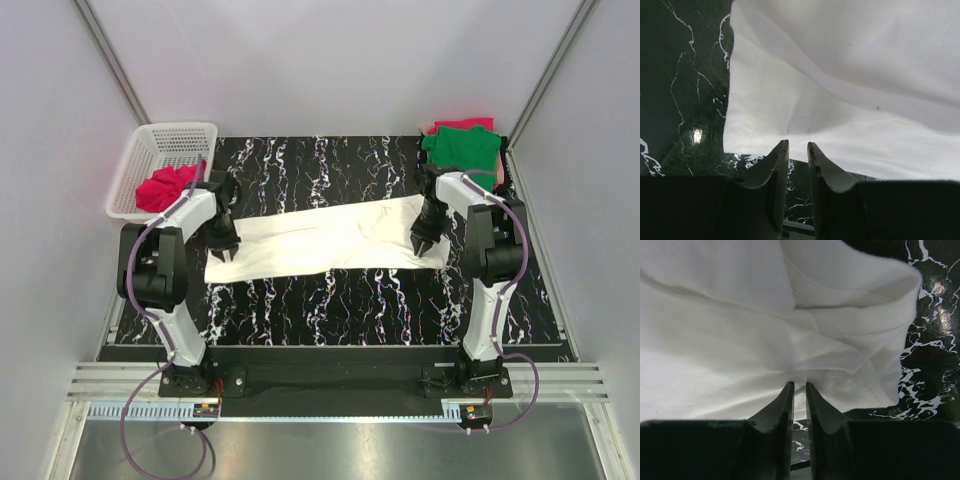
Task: Fold and stack the t-shirts
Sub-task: Fold the tshirt
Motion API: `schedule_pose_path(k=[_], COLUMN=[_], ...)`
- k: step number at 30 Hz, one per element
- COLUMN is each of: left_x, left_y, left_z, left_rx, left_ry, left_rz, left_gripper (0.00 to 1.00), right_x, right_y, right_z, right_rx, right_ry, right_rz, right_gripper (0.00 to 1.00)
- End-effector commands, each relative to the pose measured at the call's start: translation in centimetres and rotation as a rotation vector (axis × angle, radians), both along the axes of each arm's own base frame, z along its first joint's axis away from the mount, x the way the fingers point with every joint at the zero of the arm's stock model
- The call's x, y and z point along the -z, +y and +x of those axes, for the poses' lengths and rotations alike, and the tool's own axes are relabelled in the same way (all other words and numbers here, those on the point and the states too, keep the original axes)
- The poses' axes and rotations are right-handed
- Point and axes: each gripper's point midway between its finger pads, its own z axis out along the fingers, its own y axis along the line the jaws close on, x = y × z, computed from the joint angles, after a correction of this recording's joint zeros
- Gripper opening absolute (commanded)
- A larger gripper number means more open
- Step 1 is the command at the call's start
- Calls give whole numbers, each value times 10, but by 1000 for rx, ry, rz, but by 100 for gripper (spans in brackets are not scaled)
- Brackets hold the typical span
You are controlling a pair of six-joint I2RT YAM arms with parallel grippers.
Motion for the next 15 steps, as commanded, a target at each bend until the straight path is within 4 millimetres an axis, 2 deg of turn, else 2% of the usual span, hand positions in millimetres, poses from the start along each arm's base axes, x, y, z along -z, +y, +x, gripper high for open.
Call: schedule_pose_path(k=[1,12,15], left_x=[1,20,28], left_y=[7,-3,-5], left_z=[19,11,5], left_rx=[20,33,39], left_ry=[-33,15,42], left_rz=[61,60,60], left_gripper=[27,26,23], right_x=[2,3,7], right_y=[-7,-8,-9], right_z=[10,18,17], right_rx=[22,46,48], right_ry=[13,14,25], right_rz=[-53,-75,-80], right_gripper=[20,20,13])
